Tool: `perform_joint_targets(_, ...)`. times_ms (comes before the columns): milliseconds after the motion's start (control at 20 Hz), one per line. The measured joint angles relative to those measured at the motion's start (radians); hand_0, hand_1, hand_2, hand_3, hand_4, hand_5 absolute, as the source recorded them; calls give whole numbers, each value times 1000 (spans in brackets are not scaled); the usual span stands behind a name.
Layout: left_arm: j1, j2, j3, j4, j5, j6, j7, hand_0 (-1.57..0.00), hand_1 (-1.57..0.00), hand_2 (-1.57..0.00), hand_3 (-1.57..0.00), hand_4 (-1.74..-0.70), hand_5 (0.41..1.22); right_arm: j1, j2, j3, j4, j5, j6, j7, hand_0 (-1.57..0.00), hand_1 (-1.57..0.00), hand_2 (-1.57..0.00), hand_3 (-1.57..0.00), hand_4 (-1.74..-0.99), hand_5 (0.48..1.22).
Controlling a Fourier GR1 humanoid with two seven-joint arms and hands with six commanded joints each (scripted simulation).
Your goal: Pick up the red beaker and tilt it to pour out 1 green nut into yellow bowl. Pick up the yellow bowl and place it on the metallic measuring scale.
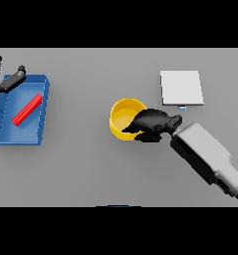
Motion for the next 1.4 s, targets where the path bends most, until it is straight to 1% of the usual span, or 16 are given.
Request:
perform_joint_targets(50,1,4,2,0,-1,2,-6,1,1,1,1,-790,727,-4,1,-8,-10,-4,8,33,-1438,-1411,-1406,-1153,-1683,1197)
perform_joint_targets(250,9,2,1,-2,2,1,-13,1,1,1,1,-783,727,-11,-15,-25,-52,-29,36,64,-1517,-1505,-1504,-1350,-1711,1211)
perform_joint_targets(300,7,1,2,4,2,-4,-20,1,1,1,1,-784,727,-20,-26,-34,-65,-43,51,54,-1528,-1518,-1517,-1357,-1714,1213)
perform_joint_targets(400,6,8,1,-8,1,1,-2,1,1,1,1,-785,731,-12,-51,-53,-105,-71,73,74,-1543,-1537,-1537,-1338,-1719,1216)
perform_joint_targets(450,14,11,1,-7,3,-1,-6,1,1,1,1,-788,733,-24,-70,-61,-120,-80,82,64,-1549,-1544,-1543,-1325,-1721,1217)
perform_joint_targets(550,3,13,10,-1,4,0,-15,1,1,1,1,-797,737,-41,-86,-74,-140,-90,106,107,-1557,-1554,-1553,-1309,-1722,1218)
perform_joint_targets(600,2,8,12,1,6,4,-17,1,1,1,1,-798,737,-51,-81,-76,-136,-93,113,129,-1560,-1546,-1556,-1361,-1724,1218)
perform_joint_targets(750,-6,10,9,4,0,-6,-25,1,1,1,1,-798,744,-92,-61,-82,-94,-102,113,151,-1565,-1558,-1563,-1289,-1723,1219)
perform_joint_targets(800,-9,6,8,14,0,-9,-18,1,1,1,1,-795,747,-100,-71,-95,-91,-110,113,156,-1566,-1561,-1565,-1269,-1723,1219)
perform_joint_targets(850,-7,13,12,10,2,-12,-22,1,1,1,1,-794,748,-97,-92,-105,-96,-111,109,158,-1471,-1535,-1566,-1279,-1723,1220)
perform_joint_targets(1000,-3,23,18,13,4,-17,-38,1,1,1,1,-788,754,-127,-125,-121,-54,-96,76,160,-1519,-1552,-1568,-1341,-1724,1220)
perform_joint_targets(1050,2,26,14,-2,0,-11,-40,1,1,1,1,-792,754,-135,-138,-133,-37,-100,79,178,-1529,-1556,-1569,-1383,-1725,1220)
perform_joint_targets(1150,-1,14,21,11,13,-11,-29,1,1,1,1,-803,755,-151,-156,-137,-5,-88,46,154,-1544,-1561,-1570,-1417,-1726,1221)
perform_joint_targets(1200,-5,15,23,10,15,-11,-20,1,1,1,1,-803,757,-161,-154,-144,14,-90,39,162,-1550,-1563,-1570,-1407,-1725,1221)
perform_joint_targets(1300,-2,20,18,11,8,-16,-23,1,1,1,1,-801,754,-180,-166,-153,76,-81,17,161,-1557,-1566,-1570,-1342,-1724,1221)
perform_joint_targets(1400,-1,23,20,5,14,-18,-14,1,1,1,1,-801,753,-201,-177,-156,120,-78,4,139,-1562,-1568,-1571,-1287,-1724,1221)
